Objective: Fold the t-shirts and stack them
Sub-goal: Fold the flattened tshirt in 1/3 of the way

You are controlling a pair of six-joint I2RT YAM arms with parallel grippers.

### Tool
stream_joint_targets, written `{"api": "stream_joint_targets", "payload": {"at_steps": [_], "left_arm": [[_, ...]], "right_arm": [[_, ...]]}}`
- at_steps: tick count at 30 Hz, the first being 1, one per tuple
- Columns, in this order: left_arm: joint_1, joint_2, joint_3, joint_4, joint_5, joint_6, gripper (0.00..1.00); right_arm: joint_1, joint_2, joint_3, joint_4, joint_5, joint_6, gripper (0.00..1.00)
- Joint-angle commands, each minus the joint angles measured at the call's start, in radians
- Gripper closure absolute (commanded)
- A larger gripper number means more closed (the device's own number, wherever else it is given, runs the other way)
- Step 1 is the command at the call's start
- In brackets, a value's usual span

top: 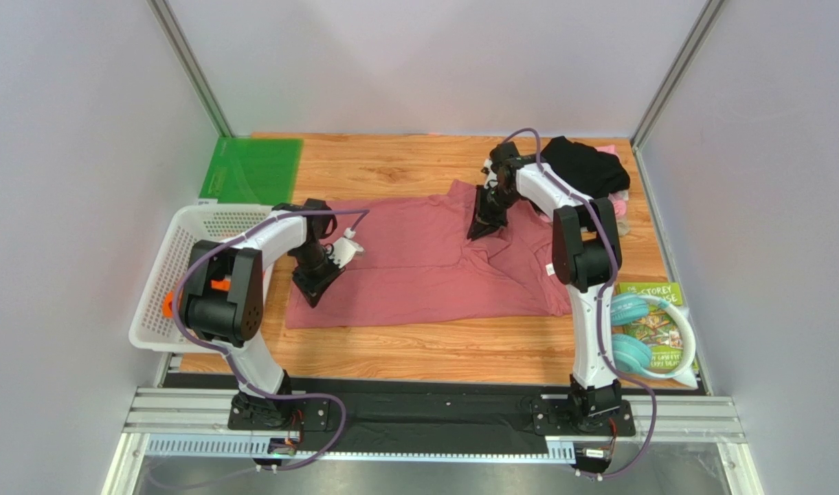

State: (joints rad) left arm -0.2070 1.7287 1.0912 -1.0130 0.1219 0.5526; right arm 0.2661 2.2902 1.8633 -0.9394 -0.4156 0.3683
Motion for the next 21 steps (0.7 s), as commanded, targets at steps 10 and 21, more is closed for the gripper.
{"api": "stream_joint_targets", "payload": {"at_steps": [10,21], "left_arm": [[0.006,-0.035,0.013,-0.009,0.007,0.024,0.88],[0.006,-0.032,0.015,-0.012,0.009,0.02,0.88]], "right_arm": [[0.024,-0.058,0.016,0.017,-0.037,0.014,1.0],[0.036,-0.09,0.132,0.03,-0.084,0.055,1.0]]}}
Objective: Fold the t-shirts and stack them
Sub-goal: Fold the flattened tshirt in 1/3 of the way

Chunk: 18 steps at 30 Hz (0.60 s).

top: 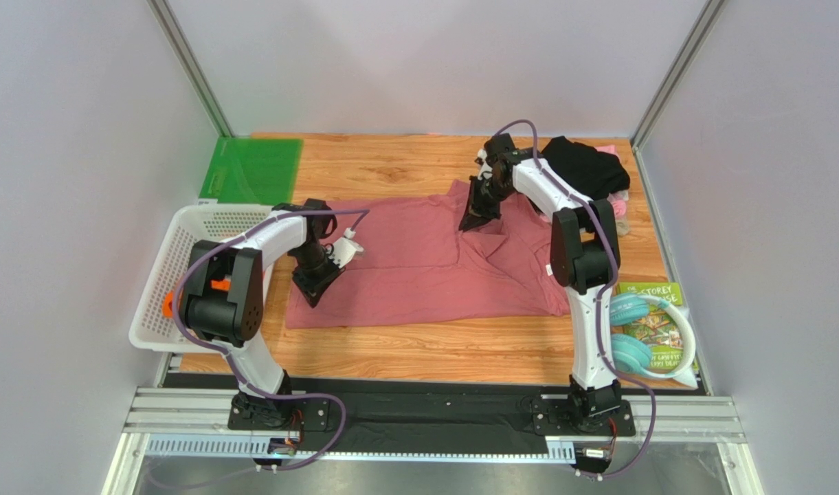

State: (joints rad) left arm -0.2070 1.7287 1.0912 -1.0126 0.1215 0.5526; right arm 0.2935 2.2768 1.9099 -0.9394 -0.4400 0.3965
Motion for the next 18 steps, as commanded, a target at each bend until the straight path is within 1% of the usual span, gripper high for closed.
{"api": "stream_joint_targets", "payload": {"at_steps": [1,6,14,15,16,18], "left_arm": [[0.006,-0.029,0.018,-0.014,0.007,0.02,0.88],[0.006,-0.021,0.026,-0.017,0.01,0.02,0.88],[0.006,-0.024,0.026,-0.018,0.01,0.02,0.88],[0.006,-0.024,0.026,-0.018,0.009,0.021,0.88],[0.006,-0.026,0.027,-0.018,0.009,0.021,0.88],[0.006,-0.027,0.027,-0.02,0.007,0.021,0.88]], "right_arm": [[0.012,-0.074,0.101,0.031,-0.08,0.03,1.0],[0.032,-0.056,0.107,0.039,-0.111,0.028,1.0],[0.059,0.004,0.049,0.05,-0.147,0.016,1.0],[0.061,0.013,0.044,0.048,-0.147,0.013,0.98],[0.061,0.016,0.041,0.048,-0.14,0.01,0.86],[0.058,0.018,0.038,0.042,-0.115,0.01,0.68]]}}
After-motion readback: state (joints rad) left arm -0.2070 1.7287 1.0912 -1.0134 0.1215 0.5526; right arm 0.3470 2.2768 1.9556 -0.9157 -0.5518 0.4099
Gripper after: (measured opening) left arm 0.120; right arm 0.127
